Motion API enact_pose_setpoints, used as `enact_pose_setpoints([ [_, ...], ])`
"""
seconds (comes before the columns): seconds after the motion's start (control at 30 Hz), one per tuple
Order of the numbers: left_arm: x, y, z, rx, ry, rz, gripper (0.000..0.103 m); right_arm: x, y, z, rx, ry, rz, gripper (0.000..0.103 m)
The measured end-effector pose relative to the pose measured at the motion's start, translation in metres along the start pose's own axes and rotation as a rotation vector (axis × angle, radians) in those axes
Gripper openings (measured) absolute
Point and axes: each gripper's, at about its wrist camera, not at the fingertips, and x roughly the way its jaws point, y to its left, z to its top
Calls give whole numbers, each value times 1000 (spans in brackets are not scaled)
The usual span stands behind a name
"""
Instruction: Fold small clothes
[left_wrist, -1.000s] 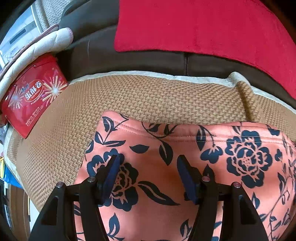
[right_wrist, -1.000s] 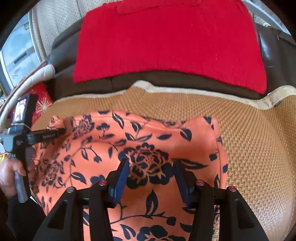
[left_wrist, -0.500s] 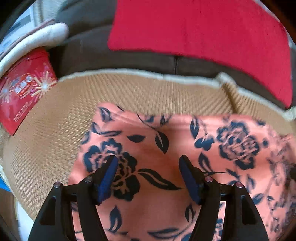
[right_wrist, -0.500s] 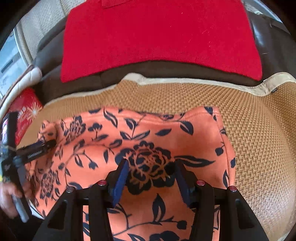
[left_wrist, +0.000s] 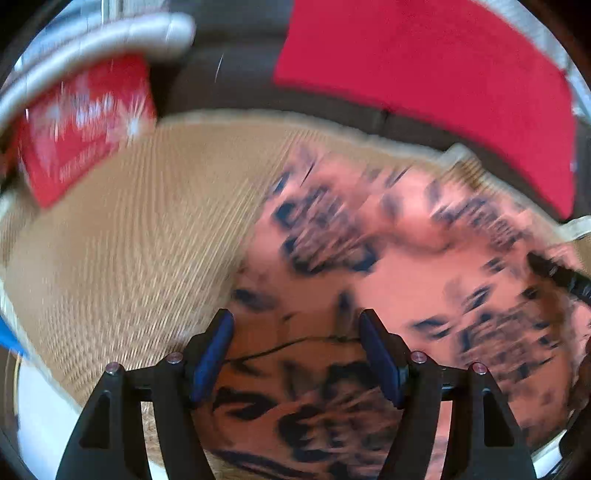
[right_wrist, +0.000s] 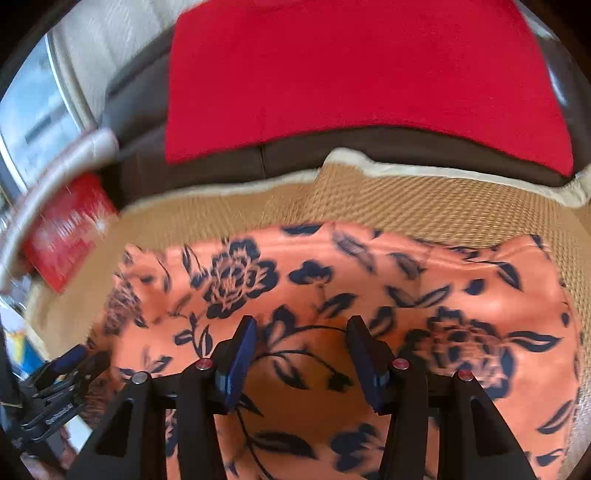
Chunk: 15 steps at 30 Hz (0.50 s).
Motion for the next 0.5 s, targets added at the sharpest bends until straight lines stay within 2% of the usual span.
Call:
enact_pose_setpoints([
  [0.03, -2, 6, -1, -2, -27, -25, 72, 6, 8, 0, -11, 3, -36, 57],
  [0.13, -5, 11, 2, 80, -47, -13, 72, 9, 19, 6, 8, -19, -70, 57],
  [0.17, -5, 15, 5, 75, -57, -8, 72, 6, 22, 8, 0, -37, -82, 57],
  [0.27, -16, 37, 11, -26, -93, -105, 72, 0, 42, 18, -29, -96, -69, 57],
  [0.3, -16, 40, 12, -36, -88, -113, 72, 0, 49, 21, -34, -109, -61, 57],
  [0.37, -13, 41, 13, -16, -71, -90, 72, 10, 65, 23, -57, -82, -48, 57],
  [0.43, -10, 35, 12, 27, -63, -65, 72, 33, 80, 21, -79, 2, -30, 59],
  [0.47, -8, 28, 11, 60, -56, -40, 72, 48, 88, 17, -94, 66, -47, 59],
  [0.5, -8, 16, 7, 108, -37, -4, 72, 52, 95, 14, -130, 69, -99, 59],
])
